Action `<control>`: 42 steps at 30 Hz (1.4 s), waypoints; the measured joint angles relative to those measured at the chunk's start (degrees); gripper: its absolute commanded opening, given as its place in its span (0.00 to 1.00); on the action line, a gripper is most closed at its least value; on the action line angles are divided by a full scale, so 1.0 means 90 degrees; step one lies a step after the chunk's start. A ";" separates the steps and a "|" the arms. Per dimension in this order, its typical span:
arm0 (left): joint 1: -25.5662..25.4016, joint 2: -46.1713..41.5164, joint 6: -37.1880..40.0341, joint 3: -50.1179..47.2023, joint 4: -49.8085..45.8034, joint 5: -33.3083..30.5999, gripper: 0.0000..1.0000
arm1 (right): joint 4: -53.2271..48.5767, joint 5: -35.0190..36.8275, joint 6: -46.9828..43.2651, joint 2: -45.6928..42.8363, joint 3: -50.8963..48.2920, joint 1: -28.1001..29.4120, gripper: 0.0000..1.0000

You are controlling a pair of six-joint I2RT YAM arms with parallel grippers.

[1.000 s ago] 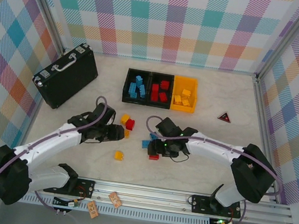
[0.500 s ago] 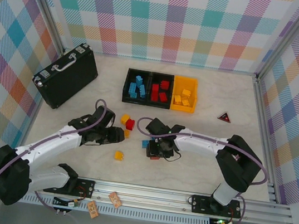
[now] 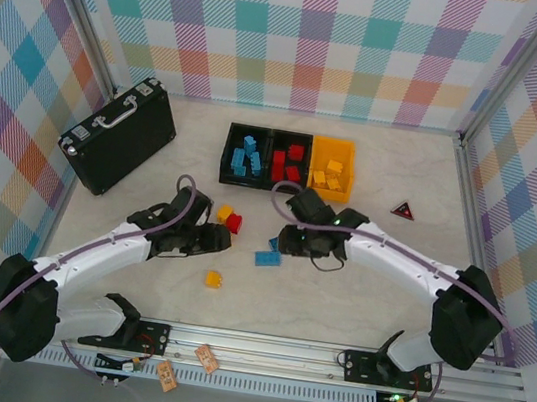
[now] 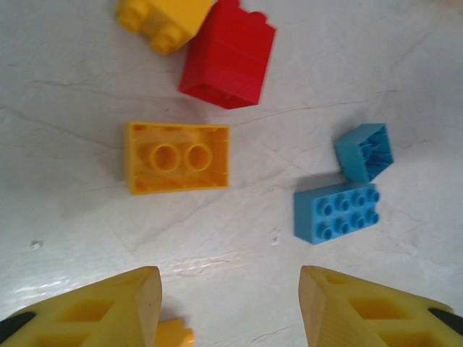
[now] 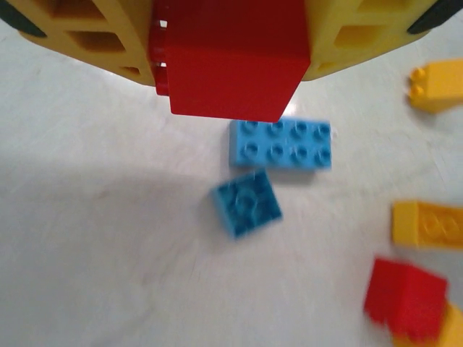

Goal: Sort the legos into containers by color
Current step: Pick up the lego from the bottom-center of the table, then place the lego in the container.

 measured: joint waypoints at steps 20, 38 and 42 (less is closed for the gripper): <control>-0.0763 0.0614 -0.0299 0.0359 0.0566 -0.0114 0.53 | -0.0731 -0.0170 -0.1209 0.3609 0.4886 -0.1727 0.40; -0.0826 0.0614 -0.0372 0.0359 0.0534 -0.0401 0.52 | -0.2149 0.0454 -0.1634 0.6309 0.8616 -0.1812 0.44; -0.0826 0.0624 -0.0372 0.0359 0.0537 -0.0406 0.52 | -0.2246 0.0566 -0.1705 0.6358 0.8653 -0.1812 0.45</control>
